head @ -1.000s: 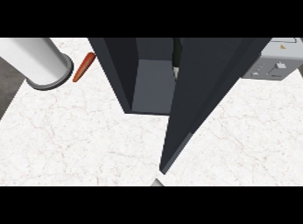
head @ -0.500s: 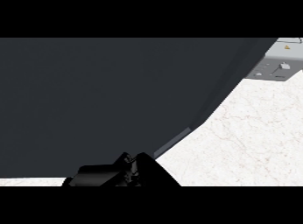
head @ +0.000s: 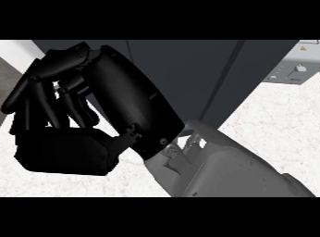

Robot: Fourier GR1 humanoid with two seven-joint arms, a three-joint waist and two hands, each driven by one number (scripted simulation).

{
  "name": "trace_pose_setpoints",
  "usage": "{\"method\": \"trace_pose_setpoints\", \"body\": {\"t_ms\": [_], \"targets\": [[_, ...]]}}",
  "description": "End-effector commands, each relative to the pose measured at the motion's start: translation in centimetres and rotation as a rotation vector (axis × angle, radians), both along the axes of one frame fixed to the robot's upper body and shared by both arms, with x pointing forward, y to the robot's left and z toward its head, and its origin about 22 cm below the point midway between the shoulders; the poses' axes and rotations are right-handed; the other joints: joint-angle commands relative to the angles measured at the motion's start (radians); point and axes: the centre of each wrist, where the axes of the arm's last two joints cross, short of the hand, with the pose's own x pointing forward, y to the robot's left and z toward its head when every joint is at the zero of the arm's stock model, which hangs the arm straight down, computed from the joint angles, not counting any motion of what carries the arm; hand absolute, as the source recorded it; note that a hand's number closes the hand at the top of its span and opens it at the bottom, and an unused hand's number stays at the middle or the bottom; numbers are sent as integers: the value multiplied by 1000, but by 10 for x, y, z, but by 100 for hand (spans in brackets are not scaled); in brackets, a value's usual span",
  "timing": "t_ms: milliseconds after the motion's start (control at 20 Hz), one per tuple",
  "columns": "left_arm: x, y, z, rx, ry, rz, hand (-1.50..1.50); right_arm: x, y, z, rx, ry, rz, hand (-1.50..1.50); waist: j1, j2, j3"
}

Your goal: Pick up the wine, place it into the cabinet and close the cabinet

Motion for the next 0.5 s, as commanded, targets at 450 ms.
{"method": "trace_pose_setpoints", "body": {"t_ms": [450], "targets": [[-1, 12, 10, -34, -52, -47, -150, 64, 18, -22, -407, 256, 526, 150, 22, 5, 1]]}}
